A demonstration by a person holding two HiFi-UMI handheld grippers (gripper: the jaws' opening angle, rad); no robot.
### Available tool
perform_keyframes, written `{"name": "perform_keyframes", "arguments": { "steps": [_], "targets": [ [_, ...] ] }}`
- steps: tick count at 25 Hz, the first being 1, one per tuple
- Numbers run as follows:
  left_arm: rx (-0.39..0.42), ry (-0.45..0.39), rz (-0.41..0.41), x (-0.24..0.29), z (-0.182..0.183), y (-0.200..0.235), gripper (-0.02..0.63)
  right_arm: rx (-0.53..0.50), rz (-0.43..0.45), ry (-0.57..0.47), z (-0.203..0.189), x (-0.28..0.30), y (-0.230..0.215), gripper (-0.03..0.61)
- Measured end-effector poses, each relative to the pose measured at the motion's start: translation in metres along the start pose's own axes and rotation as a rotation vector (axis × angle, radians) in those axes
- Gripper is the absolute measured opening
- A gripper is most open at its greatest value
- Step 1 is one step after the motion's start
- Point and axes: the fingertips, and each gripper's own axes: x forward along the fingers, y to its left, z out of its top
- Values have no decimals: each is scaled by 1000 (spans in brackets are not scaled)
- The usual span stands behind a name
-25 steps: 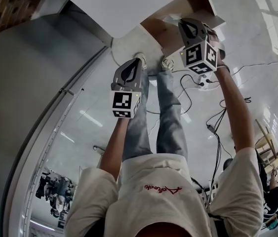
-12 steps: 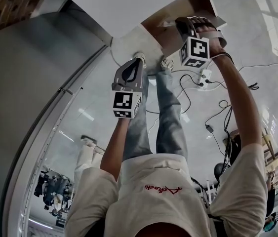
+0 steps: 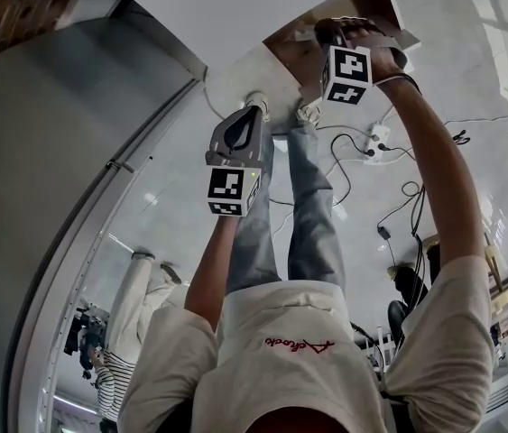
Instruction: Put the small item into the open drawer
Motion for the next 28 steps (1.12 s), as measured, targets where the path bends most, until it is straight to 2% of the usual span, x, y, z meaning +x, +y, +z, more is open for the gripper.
{"name": "perform_keyframes", "arguments": {
  "steps": [6, 10, 15, 17, 19, 25, 28],
  "targets": [
    [-5, 5, 2, -1, -1, 2, 6, -12, 14, 41, -10, 17, 6, 14],
    [-9, 10, 2, -1, -3, 2, 6, -17, 13, 42, -9, 19, 7, 14],
    [-10, 11, -1, 0, -4, 2, 6, -16, 54, 33, -5, 20, 10, 15],
    [-10, 10, -5, 0, -4, 1, 6, -32, 50, 26, -4, 18, 9, 22],
    [-9, 8, -9, 0, -4, 0, 6, -47, 45, 21, -3, 15, 9, 74],
    [-5, 1, -14, -1, -2, -7, 6, -68, 16, -20, 7, -4, 5, 74],
    [-3, -4, -17, -2, -2, -10, 6, -92, -31, -43, 10, -16, 2, 74]
  ]
}}
